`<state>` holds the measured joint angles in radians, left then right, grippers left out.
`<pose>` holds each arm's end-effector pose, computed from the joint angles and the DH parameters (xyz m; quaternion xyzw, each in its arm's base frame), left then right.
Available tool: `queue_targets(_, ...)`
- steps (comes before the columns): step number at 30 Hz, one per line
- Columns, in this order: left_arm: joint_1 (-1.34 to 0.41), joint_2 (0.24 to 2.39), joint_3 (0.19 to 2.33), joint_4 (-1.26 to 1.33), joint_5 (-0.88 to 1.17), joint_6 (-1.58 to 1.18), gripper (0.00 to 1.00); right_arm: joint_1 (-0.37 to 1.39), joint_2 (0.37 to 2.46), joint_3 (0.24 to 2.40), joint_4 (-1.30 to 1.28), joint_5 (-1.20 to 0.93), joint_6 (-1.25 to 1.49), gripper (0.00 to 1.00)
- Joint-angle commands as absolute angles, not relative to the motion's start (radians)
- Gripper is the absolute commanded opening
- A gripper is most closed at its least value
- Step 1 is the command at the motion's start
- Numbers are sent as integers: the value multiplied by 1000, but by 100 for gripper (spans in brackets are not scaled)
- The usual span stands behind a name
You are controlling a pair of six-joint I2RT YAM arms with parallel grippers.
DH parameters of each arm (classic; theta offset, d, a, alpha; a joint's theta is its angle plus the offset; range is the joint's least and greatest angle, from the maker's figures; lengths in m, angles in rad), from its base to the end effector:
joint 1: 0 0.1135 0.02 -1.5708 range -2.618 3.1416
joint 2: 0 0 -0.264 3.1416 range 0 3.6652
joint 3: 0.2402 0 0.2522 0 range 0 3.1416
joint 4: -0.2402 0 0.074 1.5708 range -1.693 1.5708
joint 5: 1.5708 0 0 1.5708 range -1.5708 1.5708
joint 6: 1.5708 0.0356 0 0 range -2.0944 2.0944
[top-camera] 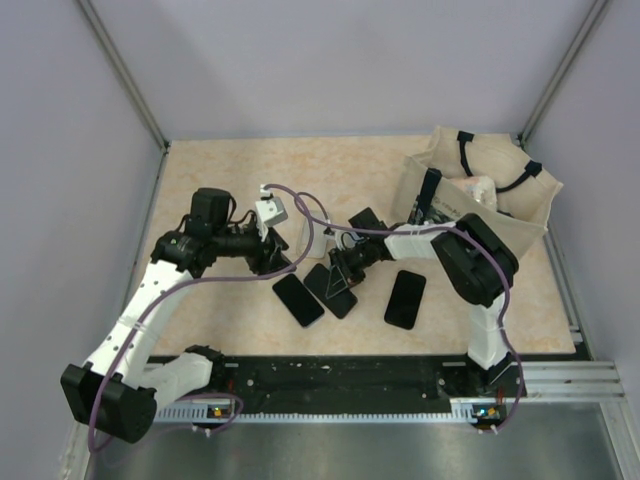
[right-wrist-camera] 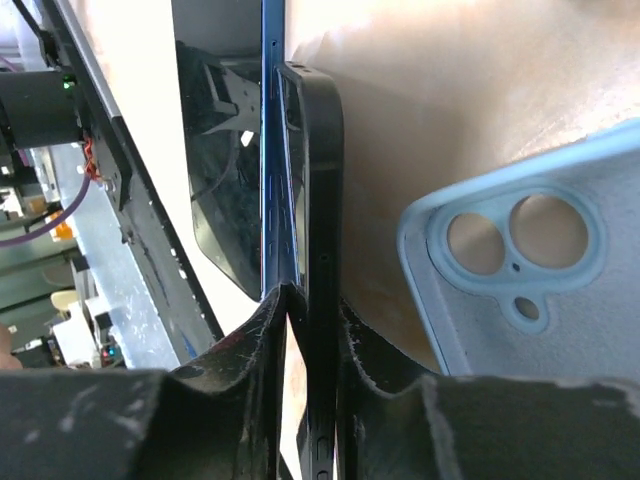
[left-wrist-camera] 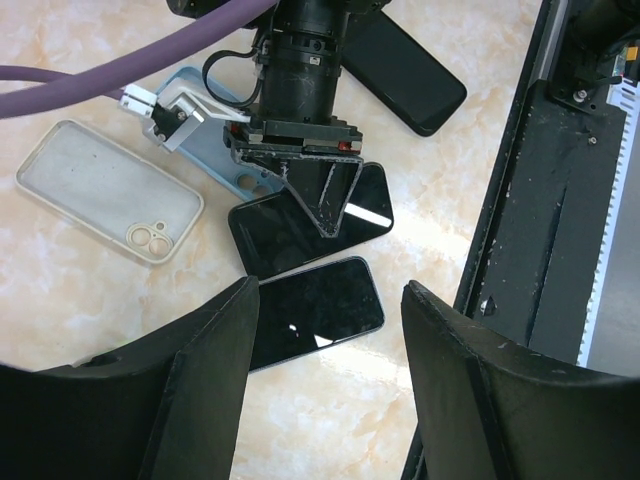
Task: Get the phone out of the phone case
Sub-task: Place the phone at the center of the board.
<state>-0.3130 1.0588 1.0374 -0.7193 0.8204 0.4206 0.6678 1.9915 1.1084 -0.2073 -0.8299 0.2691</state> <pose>0.1912 -0.0892 0.3321 0.4511 0.7257 -0.3445 0.3889 0.2782 0.2528 0.1163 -0.2700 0.8523 0.4477 0.0175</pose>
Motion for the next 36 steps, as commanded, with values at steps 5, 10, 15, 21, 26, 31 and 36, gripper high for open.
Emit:
queue_targets(5,-310,1062,1080,-701,830,413,64,678,1918,1054,-193,-606,221,31)
queue_targets(10,-308,1054,1077,-696,831,407,64,678,1899,1049,-202,-574,203,37)
queue_targets(15,-310,1049,1075,-693,831,403,64,677,1885,1052,-215,-535,186,44)
queue_targets(21,-310,1046,1074,-693,834,405,64,680,1867,1057,-221,-480,166,44)
queue_targets(26,-310,1043,1071,-689,836,402,64,678,1861,1069,-232,-422,140,45)
queue_targets(31,-310,1042,1069,-686,839,399,64,677,1855,1074,-242,-359,115,45)
queue_targets(36,-308,1039,1069,-683,841,397,64,669,1848,1088,-250,-316,91,45)
